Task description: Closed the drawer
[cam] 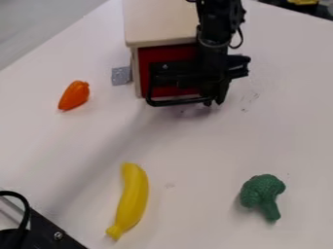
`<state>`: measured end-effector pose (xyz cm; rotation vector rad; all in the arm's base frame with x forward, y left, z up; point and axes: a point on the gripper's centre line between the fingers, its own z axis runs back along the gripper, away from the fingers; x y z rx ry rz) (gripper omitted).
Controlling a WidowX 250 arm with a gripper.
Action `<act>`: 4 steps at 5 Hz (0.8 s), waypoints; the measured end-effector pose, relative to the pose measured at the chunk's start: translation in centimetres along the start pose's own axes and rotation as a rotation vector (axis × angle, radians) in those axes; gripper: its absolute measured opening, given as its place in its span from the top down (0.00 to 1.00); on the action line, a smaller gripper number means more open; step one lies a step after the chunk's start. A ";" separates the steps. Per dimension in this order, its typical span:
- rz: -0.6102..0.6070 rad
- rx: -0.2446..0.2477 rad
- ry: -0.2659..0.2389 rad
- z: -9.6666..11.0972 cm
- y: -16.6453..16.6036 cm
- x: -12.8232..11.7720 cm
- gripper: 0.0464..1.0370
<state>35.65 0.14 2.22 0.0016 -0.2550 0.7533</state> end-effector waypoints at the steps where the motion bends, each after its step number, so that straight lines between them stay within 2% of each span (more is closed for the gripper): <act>1: -0.073 0.038 -0.141 0.1 0.4 -1.1 0.89; 2: -0.068 0.053 -0.116 0.0 0.9 -1.9 0.87; 3: -0.143 0.052 0.000 0.9 1.0 -3.1 0.62; 4: -0.082 0.037 0.062 1.4 1.4 -2.4 0.29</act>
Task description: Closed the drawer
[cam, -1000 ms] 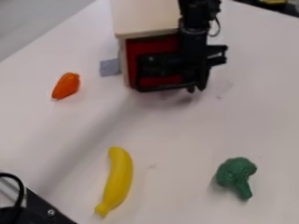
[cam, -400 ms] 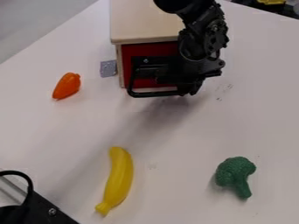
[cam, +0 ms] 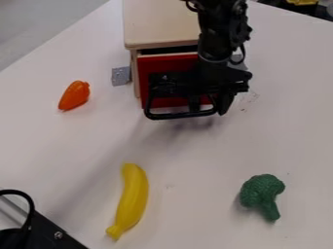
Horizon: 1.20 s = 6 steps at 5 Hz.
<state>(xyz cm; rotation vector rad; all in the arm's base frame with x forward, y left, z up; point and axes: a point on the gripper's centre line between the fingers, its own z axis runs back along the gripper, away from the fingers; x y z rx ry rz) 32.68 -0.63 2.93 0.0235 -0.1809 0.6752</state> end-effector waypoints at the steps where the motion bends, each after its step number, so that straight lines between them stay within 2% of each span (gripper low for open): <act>1: 0.065 -0.034 0.049 1.0 -0.1 1.1 0.05; 3: 0.130 -0.179 0.093 8.2 -0.9 2.7 0.04; 4: 0.089 -0.215 0.007 7.9 -0.2 2.7 0.04; 5: 0.045 -0.179 -0.068 6.4 0.7 2.9 0.04; 6: 0.024 -0.144 -0.078 5.0 1.2 2.5 0.04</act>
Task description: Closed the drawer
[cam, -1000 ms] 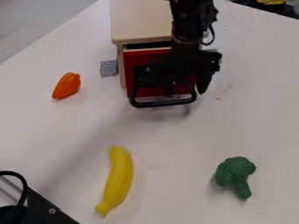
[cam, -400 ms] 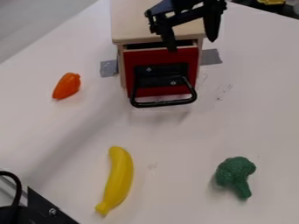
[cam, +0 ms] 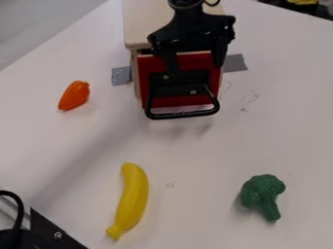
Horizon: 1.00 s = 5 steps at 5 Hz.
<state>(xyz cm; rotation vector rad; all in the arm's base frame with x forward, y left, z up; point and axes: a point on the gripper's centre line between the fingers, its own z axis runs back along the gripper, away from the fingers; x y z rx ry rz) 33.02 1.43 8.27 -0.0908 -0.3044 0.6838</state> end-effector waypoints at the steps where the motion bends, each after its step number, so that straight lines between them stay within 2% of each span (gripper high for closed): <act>1: -0.005 0.013 -0.002 -0.7 0.2 0.1 0.04; 3: 0.005 0.029 -0.011 -2.3 0.5 0.9 0.04; 5: 0.017 0.016 -0.035 -2.3 0.6 1.6 0.04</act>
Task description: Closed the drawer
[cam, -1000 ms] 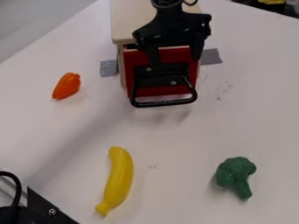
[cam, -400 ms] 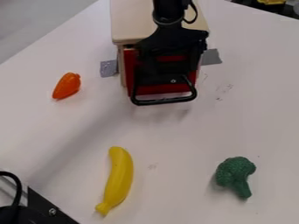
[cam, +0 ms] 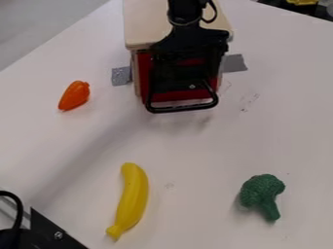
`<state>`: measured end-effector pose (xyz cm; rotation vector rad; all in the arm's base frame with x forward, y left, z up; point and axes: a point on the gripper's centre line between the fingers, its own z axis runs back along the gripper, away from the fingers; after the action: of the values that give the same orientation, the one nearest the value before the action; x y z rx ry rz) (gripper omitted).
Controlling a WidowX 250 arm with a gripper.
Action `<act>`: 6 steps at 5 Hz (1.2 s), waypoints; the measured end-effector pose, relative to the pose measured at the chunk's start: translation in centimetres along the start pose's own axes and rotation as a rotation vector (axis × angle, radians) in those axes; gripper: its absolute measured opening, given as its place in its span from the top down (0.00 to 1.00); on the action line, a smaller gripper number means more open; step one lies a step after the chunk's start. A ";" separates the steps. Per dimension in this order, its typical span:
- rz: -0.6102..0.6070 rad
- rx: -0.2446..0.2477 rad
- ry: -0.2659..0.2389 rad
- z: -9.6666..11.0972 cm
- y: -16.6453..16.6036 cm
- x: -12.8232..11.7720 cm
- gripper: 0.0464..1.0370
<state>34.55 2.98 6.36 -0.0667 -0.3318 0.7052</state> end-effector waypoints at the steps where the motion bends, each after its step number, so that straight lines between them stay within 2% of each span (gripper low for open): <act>1: -0.004 -0.009 -0.016 -0.2 0.1 0.0 0.04; 3: -0.021 -0.027 -0.058 -0.5 0.0 0.4 0.04; 6: 0.005 -0.024 -0.060 -0.9 0.4 1.1 0.04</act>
<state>35.39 4.03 5.77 -0.0692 -0.3976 0.7097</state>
